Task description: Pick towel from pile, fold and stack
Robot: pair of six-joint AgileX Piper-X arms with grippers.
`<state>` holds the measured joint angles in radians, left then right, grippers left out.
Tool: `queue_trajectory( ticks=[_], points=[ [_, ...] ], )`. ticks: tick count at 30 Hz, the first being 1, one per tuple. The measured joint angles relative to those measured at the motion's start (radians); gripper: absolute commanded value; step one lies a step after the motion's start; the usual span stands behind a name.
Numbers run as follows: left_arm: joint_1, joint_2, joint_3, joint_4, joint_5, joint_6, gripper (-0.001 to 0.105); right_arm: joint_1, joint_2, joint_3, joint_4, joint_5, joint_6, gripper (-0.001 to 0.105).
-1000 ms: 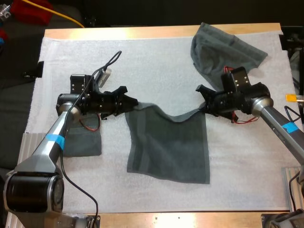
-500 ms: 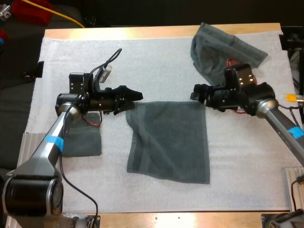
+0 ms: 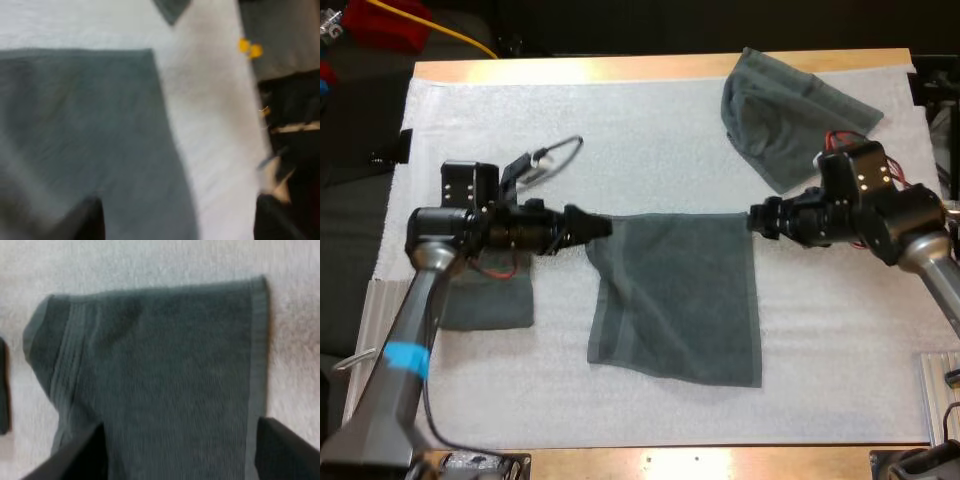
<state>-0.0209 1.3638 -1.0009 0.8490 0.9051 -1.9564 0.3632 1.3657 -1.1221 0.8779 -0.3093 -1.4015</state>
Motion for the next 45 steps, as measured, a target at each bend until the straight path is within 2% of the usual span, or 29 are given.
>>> queue_trajectory(
  ticks=[7,11,13,18,23,28,34,39,45],
  points=[
    [0.000,-0.146,0.000,0.238,-0.209,0.152,0.060,0.017,-0.098,0.000,0.129,0.016,-0.024,0.061],
    [0.000,-0.227,0.000,0.319,-0.273,0.183,0.060,0.071,-0.149,0.000,0.182,0.024,-0.027,0.061],
    [0.000,-0.268,0.000,0.351,-0.287,0.184,0.060,0.115,-0.172,0.000,0.203,0.040,-0.027,0.061],
    [0.000,-0.388,0.000,0.414,-0.294,0.185,0.060,0.240,-0.231,0.000,0.244,0.157,-0.015,0.061],
    [0.000,-0.488,0.028,0.443,-0.302,0.185,0.060,0.343,-0.278,0.000,0.320,0.262,0.056,0.061],
    [0.000,-0.562,0.070,0.500,-0.363,0.185,0.060,0.417,-0.316,0.000,0.387,0.352,0.120,0.061],
    [-0.003,-0.641,0.114,0.550,-0.372,0.183,0.060,0.474,-0.359,0.000,0.462,0.396,0.201,0.061],
    [-0.066,-0.702,0.135,0.592,-0.406,0.183,0.060,0.509,-0.396,0.005,0.504,0.434,0.231,0.061],
    [-0.122,-0.747,0.136,0.622,-0.460,0.179,0.060,0.525,-0.486,0.130,0.493,0.434,0.301,0.061]
  ],
)
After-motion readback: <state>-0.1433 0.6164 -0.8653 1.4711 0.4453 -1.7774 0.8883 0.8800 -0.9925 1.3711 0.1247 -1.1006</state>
